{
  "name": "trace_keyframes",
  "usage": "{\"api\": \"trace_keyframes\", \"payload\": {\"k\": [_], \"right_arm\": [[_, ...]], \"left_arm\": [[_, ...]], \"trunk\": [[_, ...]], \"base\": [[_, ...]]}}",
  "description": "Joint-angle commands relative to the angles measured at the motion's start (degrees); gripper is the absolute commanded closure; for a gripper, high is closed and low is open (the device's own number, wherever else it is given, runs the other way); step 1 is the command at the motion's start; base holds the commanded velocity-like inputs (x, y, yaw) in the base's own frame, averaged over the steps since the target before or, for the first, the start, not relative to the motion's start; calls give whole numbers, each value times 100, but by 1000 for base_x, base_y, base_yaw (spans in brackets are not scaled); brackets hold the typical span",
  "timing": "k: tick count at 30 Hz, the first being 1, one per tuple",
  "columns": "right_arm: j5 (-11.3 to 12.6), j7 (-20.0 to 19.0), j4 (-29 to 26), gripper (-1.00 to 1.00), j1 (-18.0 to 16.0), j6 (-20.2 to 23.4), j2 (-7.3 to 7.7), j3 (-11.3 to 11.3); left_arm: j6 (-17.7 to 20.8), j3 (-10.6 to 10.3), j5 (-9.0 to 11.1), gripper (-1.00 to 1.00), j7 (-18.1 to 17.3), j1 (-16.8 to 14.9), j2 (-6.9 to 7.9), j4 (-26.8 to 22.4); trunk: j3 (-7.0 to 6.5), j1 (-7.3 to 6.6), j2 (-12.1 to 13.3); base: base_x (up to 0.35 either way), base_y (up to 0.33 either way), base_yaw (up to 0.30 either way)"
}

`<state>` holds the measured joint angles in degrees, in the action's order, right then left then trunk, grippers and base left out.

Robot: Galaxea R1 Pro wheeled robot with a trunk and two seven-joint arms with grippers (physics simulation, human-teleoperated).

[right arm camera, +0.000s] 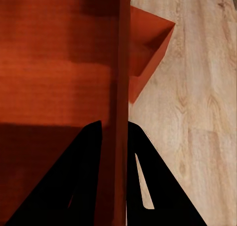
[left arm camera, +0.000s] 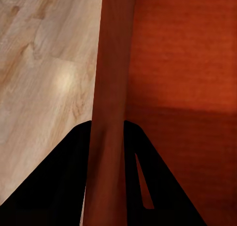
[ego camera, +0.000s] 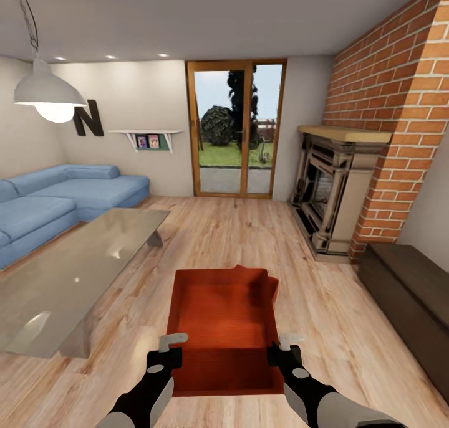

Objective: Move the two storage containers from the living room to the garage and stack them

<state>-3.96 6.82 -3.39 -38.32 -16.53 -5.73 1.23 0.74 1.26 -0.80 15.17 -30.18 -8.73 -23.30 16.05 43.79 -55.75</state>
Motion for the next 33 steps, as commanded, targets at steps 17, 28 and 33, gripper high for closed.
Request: {"api": "trace_keyframes", "payload": {"k": [17,28,33], "right_arm": [[53,56,14,100,-1,-25,2,-79],[53,56,14,100,-1,-25,2,-79],[53,56,14,100,0,-25,2,-79]], "left_arm": [[13,93,-49,100,38,-8,-6,-210],[13,93,-51,100,38,-8,-6,-207],[13,93,-51,100,38,-8,-6,-210]], "trunk": [[8,0,-5],[8,0,-5],[8,0,-5]], "base": [[0,0,300],[0,0,300],[0,0,300]]}}
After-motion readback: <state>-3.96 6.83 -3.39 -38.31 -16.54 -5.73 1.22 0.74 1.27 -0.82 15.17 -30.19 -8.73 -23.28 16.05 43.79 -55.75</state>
